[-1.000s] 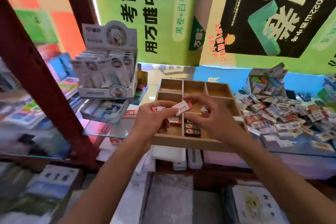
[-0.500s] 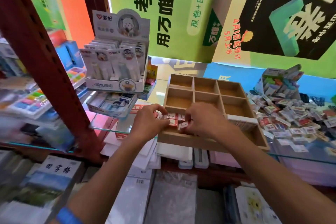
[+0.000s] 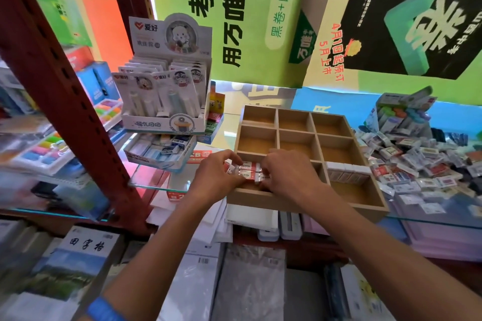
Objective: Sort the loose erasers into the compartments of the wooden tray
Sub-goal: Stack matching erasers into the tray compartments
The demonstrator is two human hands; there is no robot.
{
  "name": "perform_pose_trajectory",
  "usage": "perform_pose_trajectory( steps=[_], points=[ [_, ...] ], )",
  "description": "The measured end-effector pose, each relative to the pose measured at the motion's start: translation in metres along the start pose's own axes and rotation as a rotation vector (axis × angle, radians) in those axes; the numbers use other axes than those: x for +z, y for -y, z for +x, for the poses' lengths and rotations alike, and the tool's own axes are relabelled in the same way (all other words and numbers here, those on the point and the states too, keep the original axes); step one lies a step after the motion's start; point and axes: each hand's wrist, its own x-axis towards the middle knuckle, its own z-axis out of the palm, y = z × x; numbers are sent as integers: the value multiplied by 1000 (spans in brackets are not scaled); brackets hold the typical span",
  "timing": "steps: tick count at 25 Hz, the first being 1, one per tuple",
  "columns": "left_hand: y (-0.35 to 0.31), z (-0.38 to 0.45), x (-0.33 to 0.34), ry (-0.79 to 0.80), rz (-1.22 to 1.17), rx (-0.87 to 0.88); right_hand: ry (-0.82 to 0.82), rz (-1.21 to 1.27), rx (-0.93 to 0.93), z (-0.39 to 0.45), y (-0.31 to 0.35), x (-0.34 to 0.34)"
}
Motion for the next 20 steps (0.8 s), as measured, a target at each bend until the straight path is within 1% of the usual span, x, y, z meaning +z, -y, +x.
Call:
perform_pose_trajectory(
  steps=[2,5,6,7,10,11,12,14,18,20],
  points=[
    [-1,0,1,-11,43,-9,12,18,3,0,0,1],
    [-3,0,3,-24,37,-20,3,29,30,2,1,4],
    [-4,1,2,-17,27,-23,-3,101,53,1,1,4],
    [-3,1,2,-7,5,-24,10,291,105,-1,0,3],
    [0,-5,1,9,-163,-39,117,1354,367,-7,-1,-17],
    [1,-8,1,10,-222,-45,158,1565,422,-11,-3,-22],
    [2,-10,2,14,-265,-50,183,1662,449,-13,-6,-24],
    [3,-15,3,40,-299,-53,199,1681,454,-16,-9,-23],
    [4,-18,4,52,-316,-44,133,1794,569,-21,-14,-12],
    [4,-18,4,50,-327,-46,104,1801,556,-23,-17,-9]
  ],
)
